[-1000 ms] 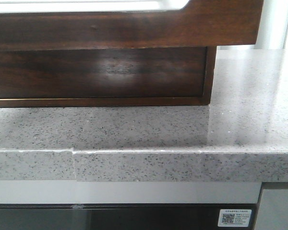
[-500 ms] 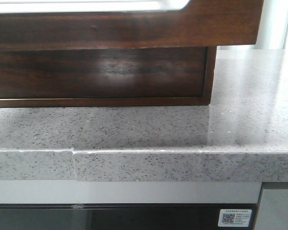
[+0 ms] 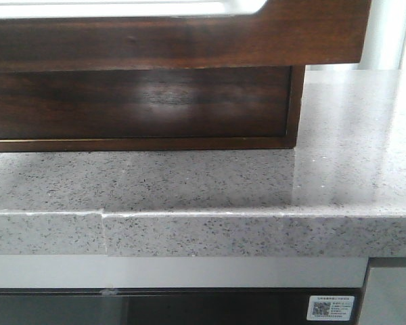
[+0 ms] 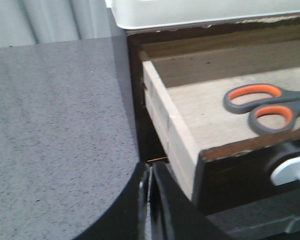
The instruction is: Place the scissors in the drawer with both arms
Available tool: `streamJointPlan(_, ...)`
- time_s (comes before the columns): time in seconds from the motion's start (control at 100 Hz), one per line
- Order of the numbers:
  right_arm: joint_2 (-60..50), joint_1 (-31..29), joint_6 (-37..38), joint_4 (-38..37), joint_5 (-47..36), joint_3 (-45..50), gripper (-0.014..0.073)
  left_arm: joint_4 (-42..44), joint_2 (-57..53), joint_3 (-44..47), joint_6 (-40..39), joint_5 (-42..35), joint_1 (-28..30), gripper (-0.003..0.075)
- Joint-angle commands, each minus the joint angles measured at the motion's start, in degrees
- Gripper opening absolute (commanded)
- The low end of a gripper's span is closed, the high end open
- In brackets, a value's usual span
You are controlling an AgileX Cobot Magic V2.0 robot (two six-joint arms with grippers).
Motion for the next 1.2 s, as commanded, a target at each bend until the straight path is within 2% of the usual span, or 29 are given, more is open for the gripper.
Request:
streamJointPlan(0.0, 0.0, -0.4, -0.4, -0.2, -3.4, -1.5, -0.0069, 4.1, -2.5, 2.9, -2.2, -7.8, 0.4, -0.0020)
streamJointPlan(0.16, 0.0, -0.4, -0.4, -0.2, -3.4, -1.5, -0.0069, 5.1, -10.0, 15.3, -3.2, -17.6, 2.1, -0.0020)
streamJointPlan(0.35, 0.0, -0.4, -0.4, -0.2, -3.4, -1.5, -0.0069, 5.1, -18.5, 31.1, -5.0, -34.2, 3.8, -0.0020)
streamJointPlan(0.45, 0.0, -0.4, -0.4, -0.2, -3.4, -1.5, -0.0069, 5.0, -23.1, 36.1, -7.2, -36.3, 6.0, -0.0020)
streamJointPlan(0.6, 0.0, -0.4, -0.4, -0.2, -3.3, -1.5, -0.0069, 4.9, -22.9, 41.0, -7.8, -43.8, 7.3, -0.0020)
streamJointPlan(1.19, 0.0, -0.4, -0.4, -0.2, -3.4, -1.5, -0.0069, 4.9, -22.8, 40.8, -7.8, -44.3, 6.6, -0.0020)
